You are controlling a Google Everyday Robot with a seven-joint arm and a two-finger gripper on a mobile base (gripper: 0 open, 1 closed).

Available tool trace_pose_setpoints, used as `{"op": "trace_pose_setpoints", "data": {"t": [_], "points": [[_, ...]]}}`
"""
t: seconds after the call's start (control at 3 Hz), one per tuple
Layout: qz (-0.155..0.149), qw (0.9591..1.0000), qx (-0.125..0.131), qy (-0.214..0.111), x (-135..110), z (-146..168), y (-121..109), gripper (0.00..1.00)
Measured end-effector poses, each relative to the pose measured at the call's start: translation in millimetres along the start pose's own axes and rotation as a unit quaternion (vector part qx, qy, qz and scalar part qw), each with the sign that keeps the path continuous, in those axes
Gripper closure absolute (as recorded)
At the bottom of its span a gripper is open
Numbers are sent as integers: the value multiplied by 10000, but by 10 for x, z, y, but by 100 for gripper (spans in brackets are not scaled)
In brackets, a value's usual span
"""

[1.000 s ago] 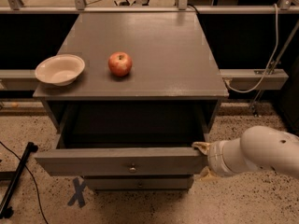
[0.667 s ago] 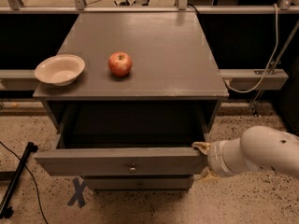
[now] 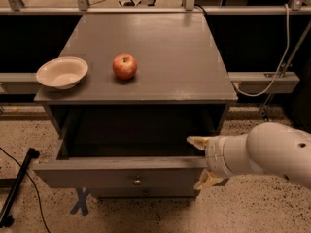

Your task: Open top drawer

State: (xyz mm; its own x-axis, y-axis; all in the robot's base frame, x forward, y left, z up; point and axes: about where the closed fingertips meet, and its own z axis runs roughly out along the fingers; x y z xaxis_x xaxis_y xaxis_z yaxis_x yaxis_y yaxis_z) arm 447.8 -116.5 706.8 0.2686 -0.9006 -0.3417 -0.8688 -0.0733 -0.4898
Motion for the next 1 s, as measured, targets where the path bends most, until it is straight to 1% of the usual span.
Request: {"op": "trace_pose_setpoints", "data": {"t": [0.33, 0.67, 1.0], "points": [[-400, 9989, 232, -84, -274, -145, -203, 3], [-615, 9973, 395, -71, -404, -243, -415, 18], [-679, 9966, 459, -59, -448, -252, -627, 42]]}}
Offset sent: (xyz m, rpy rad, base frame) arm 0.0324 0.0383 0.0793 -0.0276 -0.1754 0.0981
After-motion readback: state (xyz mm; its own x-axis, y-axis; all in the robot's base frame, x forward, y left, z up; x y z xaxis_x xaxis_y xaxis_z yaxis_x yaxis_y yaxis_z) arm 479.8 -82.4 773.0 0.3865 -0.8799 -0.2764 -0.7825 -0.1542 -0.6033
